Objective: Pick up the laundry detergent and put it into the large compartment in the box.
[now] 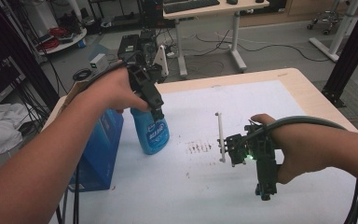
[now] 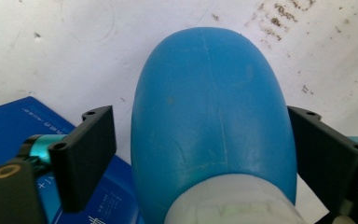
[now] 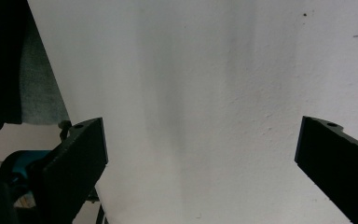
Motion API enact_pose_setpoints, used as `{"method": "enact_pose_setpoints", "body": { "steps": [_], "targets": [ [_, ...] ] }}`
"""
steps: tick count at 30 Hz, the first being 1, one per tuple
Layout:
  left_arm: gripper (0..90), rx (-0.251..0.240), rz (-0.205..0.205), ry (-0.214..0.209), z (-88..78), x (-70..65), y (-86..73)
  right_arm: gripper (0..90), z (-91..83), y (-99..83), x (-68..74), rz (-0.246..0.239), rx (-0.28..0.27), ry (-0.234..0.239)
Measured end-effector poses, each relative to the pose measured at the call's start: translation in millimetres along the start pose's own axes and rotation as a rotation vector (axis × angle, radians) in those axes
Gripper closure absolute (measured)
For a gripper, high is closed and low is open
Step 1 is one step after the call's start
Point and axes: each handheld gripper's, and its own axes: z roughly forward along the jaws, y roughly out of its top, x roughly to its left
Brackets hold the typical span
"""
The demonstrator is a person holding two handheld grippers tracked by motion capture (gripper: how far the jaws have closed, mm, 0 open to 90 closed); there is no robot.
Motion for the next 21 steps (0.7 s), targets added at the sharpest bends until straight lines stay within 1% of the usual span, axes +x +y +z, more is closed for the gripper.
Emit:
{"method": "enact_pose_setpoints", "body": {
  "steps": [1, 3, 4, 5, 7, 8, 9, 11, 12, 13, 14, 16, 18, 20, 21],
  "targets": [
    [13.1, 0.001, -0.005, 0.001, 0.0, -0.2, 0.1, 1.4, -0.2, -0.3, 0.3, 0.006, 0.006, 0.002],
    [14.4, -0.006, -0.011, 0.001, 0.6, -1.0, 0.2, 1.4, 0.1, -0.6, -0.2, -0.002, 0.008, -0.003],
    [15.5, -0.006, -0.011, 0.001, 0.6, -1.0, 0.2, 1.4, -0.4, -0.6, 0.3, 0.003, 0.013, -0.002],
    [16.4, -0.006, -0.012, 0.002, 0.8, -1.3, 0.3, 1.4, -0.1, -0.3, -0.1, -0.003, -0.001, -0.001],
    [16.9, -0.003, -0.008, 0.004, 0.8, -1.6, 0.5, 1.4, -0.2, -0.3, 0.0, -0.002, -0.002, 0.000],
    [17.5, -0.005, -0.009, 0.006, 0.9, -1.8, 0.6, 1.4, -0.8, -0.3, 1.2, 0.016, 0.009, 0.005],
    [18.8, 0.003, -0.004, 0.008, 0.6, -1.7, 0.6, 1.4, 0.5, 0.1, 0.0, -0.002, -0.001, -0.002],
    [20.3, 0.006, -0.003, 0.007, 0.7, -2.1, 0.7, 1.4, 0.9, 0.3, -0.4, -0.012, 0.001, -0.007],
    [20.6, 0.006, -0.003, 0.007, 0.7, -2.1, 0.7, 1.4, 0.9, 0.3, -0.4, -0.012, 0.001, -0.007],
    [20.6, 0.010, 0.003, 0.005, 0.5, -1.9, 0.7, 1.4, 0.4, 0.3, 1.2, 0.010, 0.015, 0.001],
    [20.7, 0.011, 0.003, 0.006, 0.6, -2.1, 0.8, 1.4, 0.9, 0.4, -0.2, -0.012, 0.004, -0.002],
    [22.1, 0.006, -0.001, 0.004, 0.9, -2.8, 0.9, 1.4, 1.0, 0.5, -0.3, -0.011, 0.003, -0.003],
    [23.4, 0.008, 0.006, 0.007, 0.1, -2.6, 1.2, 1.4, 0.9, 0.2, -0.3, -0.008, 0.000, 0.000],
    [27.6, 0.008, 0.005, 0.000, -0.1, -2.5, 1.1, 1.4, 1.4, 0.1, -0.2, -0.008, -0.003, 0.000],
    [28.5, -0.004, 0.003, 0.006, -0.7, -3.4, 1.3, 1.4, 1.5, 0.2, 1.5, 0.006, 0.004, 0.004]
  ]
}}
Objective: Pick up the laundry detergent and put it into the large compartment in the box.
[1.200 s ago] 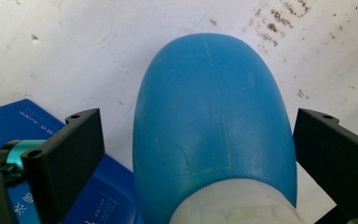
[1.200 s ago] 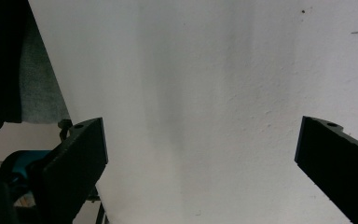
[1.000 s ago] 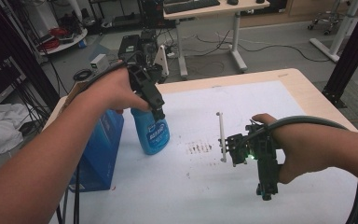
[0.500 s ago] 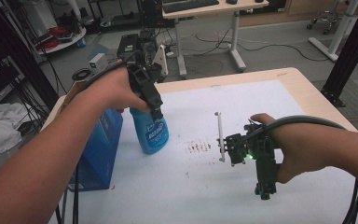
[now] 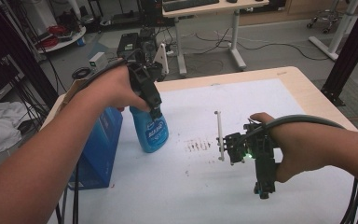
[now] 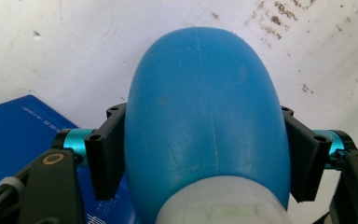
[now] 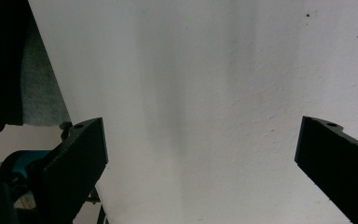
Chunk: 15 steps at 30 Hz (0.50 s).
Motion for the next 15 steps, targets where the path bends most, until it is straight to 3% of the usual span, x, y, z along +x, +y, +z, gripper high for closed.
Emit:
{"method": "enact_pose_setpoints", "body": {
  "steps": [4, 6, 9, 15],
  "targets": [
    [31.9, -0.005, -0.012, -0.029, -1.0, 1.0, 0.2, 1.4, 0.1, 0.2, -2.0, -0.026, -0.003, -0.008],
    [31.9, -0.002, -0.010, -0.022, -0.4, 0.1, 0.7, 1.4, -0.6, 0.8, 0.7, 0.017, 0.004, 0.001],
    [32.1, 0.007, -0.010, -0.018, 0.9, -0.4, 1.6, 1.4, 0.1, 1.2, -0.8, -0.014, -0.010, 0.001],
    [36.2, 0.024, -0.001, -0.018, 2.4, 1.0, 2.7, 1.4, 0.0, -0.2, -0.9, -0.008, -0.009, 0.000]
  ]
}}
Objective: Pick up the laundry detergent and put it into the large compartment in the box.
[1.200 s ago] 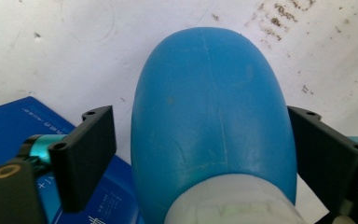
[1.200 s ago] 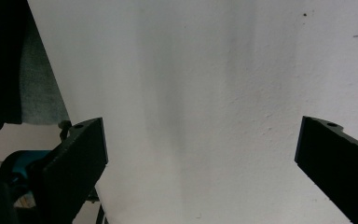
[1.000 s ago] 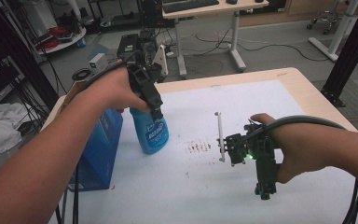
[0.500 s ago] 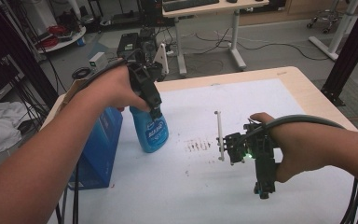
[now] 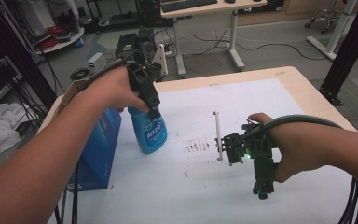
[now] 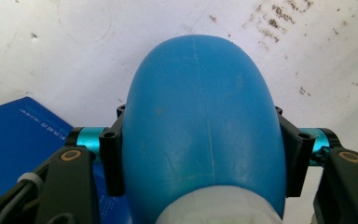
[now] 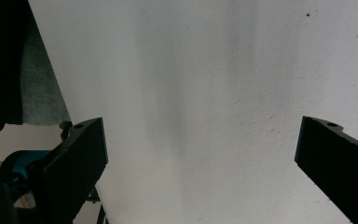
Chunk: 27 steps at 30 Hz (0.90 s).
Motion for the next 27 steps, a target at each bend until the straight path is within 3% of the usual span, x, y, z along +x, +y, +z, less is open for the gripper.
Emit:
{"method": "enact_pose_setpoints", "body": {
  "steps": [1, 6, 15, 17, 18, 19, 22, 27],
  "targets": [
    [36.2, -0.007, -0.008, 0.002, 0.6, -0.9, 0.1, 1.4, -0.7, -0.3, 1.7, 0.029, 0.016, 0.004],
    [37.2, 0.001, -0.009, 0.011, 0.5, -1.1, 0.4, 1.4, 0.3, -0.2, -1.0, -0.002, 0.001, 0.001],
    [38.2, -0.002, -0.016, 0.025, 0.5, -2.5, 0.1, 1.4, 1.8, 1.7, -0.8, -0.001, 0.001, 0.003],
    [38.3, 0.006, 0.003, 0.030, -0.1, -3.3, -0.1, 1.4, 1.8, 1.9, -0.5, 0.000, 0.003, 0.002],
    [38.3, 0.005, 0.004, 0.032, -0.1, -4.2, -0.5, 1.4, 1.0, 1.9, 1.4, 0.024, 0.017, 0.005],
    [38.3, 0.007, 0.006, 0.034, -1.2, -5.6, -1.5, 1.4, 1.5, 1.7, -1.1, -0.018, 0.009, -0.008],
    [38.3, -0.001, 0.008, 0.027, -4.8, -6.1, -2.8, 1.4, 1.3, 1.5, -1.4, -0.023, 0.008, -0.006],
    [38.4, -0.010, 0.000, 0.023, -17.4, -10.4, -6.5, 1.4, 0.2, 2.6, 1.8, 0.018, 0.013, 0.005]
  ]
}}
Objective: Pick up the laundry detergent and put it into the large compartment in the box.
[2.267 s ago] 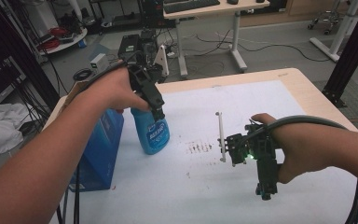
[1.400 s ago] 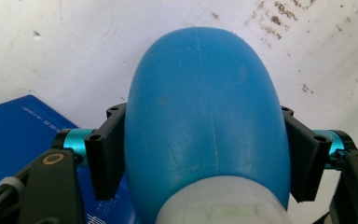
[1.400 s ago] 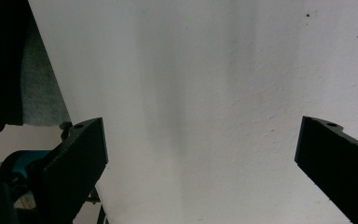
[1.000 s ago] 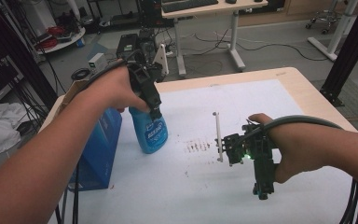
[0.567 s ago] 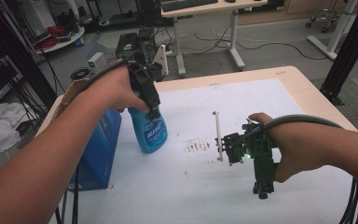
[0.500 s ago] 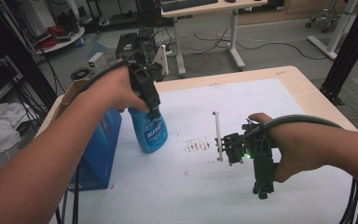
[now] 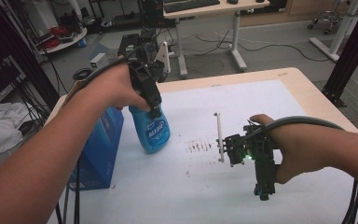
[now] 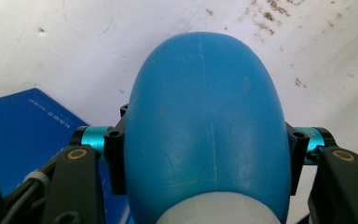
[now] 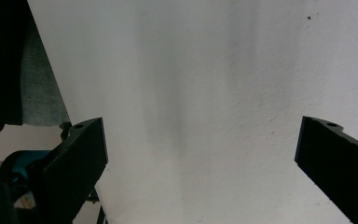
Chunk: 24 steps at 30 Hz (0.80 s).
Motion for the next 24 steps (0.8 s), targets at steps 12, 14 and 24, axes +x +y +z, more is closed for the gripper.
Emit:
{"method": "enact_pose_setpoints", "body": {
  "steps": [12, 14, 24],
  "targets": [
    [38.4, -0.035, -0.017, 0.018, -70.8, -6.2, -17.6, 1.4, -2.5, 3.0, 0.6, -0.034, -0.018, -0.014],
    [38.4, -0.036, -0.022, 0.015, -76.1, -6.3, -19.5, 1.4, -2.7, 3.0, 0.7, -0.036, -0.018, -0.011],
    [38.4, -0.037, -0.056, -0.026, -131.1, -2.5, -46.0, 1.4, -4.0, 3.8, 2.5, -0.039, -0.017, -0.016]
  ]
}}
